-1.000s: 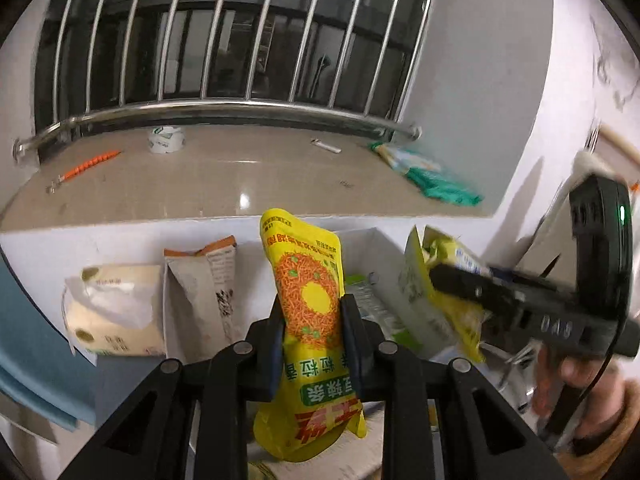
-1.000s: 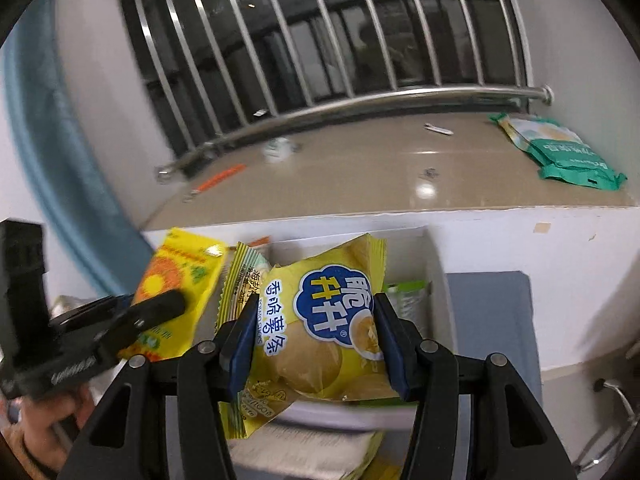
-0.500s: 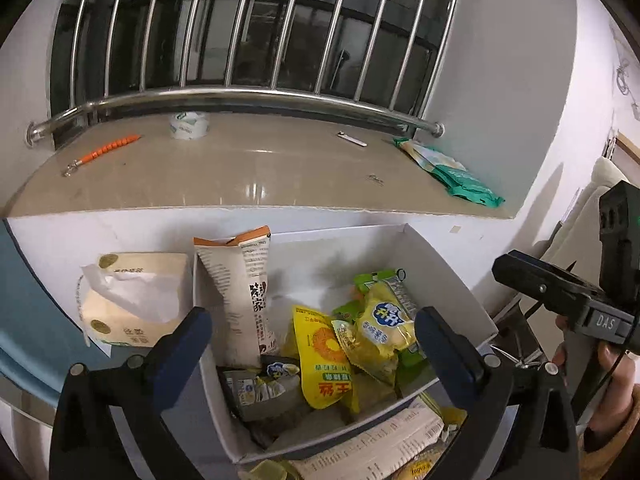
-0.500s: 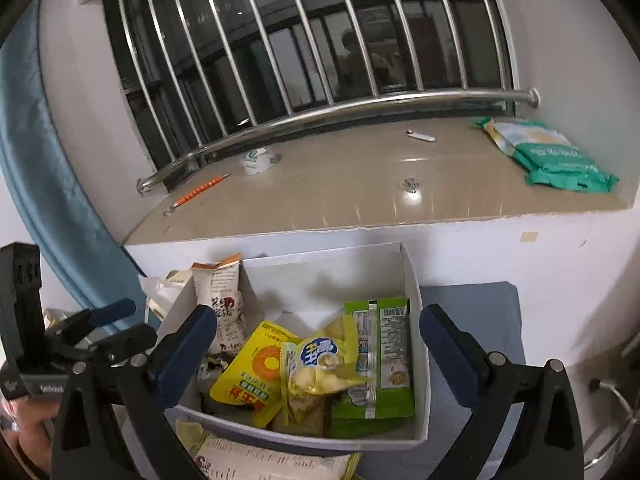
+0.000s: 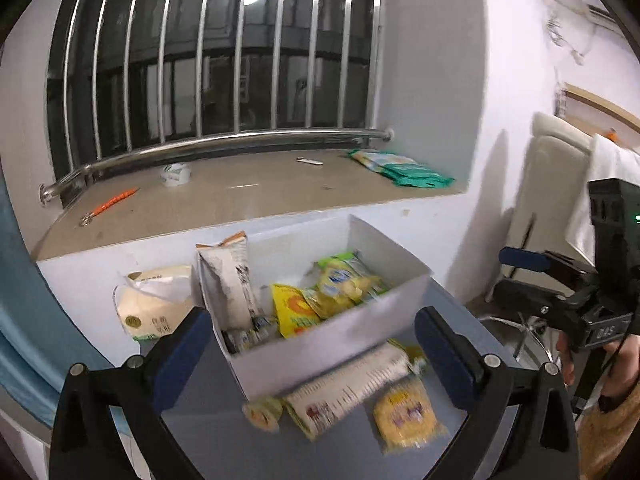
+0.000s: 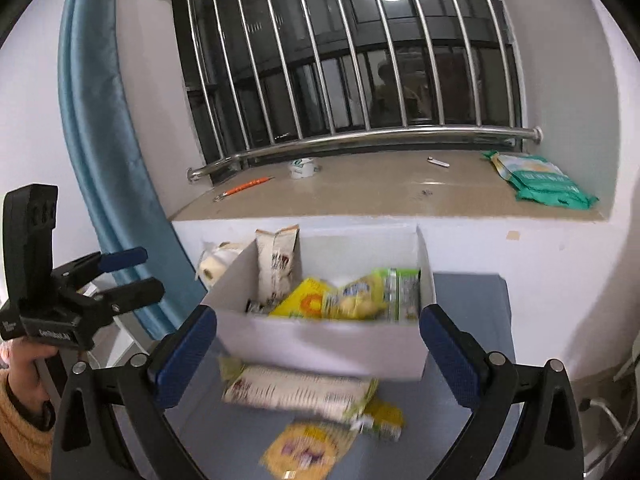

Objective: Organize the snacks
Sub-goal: 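Withdraw both grippers from the box back over the snack pile, then grasp the yellow Lay's round cake pack with the right gripper and lift it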

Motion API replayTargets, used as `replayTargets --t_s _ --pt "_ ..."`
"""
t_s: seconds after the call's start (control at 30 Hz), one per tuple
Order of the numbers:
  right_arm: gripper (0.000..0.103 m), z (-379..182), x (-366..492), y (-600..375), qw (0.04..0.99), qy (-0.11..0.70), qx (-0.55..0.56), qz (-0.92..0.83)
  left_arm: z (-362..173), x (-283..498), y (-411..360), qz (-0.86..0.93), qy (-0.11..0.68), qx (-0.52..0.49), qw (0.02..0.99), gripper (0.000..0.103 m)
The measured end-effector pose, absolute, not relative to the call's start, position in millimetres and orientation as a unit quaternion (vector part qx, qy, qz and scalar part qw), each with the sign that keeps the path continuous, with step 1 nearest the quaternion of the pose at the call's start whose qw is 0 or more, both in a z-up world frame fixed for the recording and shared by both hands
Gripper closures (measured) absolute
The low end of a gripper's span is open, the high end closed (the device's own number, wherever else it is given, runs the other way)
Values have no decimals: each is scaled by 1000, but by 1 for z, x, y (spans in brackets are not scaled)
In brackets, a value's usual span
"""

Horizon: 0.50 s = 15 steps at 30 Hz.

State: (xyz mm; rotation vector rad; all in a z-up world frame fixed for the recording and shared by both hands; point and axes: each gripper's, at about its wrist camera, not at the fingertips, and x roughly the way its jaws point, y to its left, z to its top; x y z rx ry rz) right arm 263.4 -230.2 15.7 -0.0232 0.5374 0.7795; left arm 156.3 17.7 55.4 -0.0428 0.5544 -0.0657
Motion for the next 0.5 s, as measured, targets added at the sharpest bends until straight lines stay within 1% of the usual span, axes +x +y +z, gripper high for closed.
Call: replayTargets --t_s 0.1,0.23,0.37,0.5 --pt "0 -1 239 -245 886 269 -2 378 50 126 10 -46 266 -28 962 0" --pt "0 -37 211 -260 877 307 6 368 32 89 4 -63 271 -40 960 0" --pt "0 -67 189 -270 875 334 8 350 15 70 -2 -73 289 -46 954 0" --pt "0 -84 182 -267 872 352 -6 339 4 60 -8 -75 298 -44 951 0"
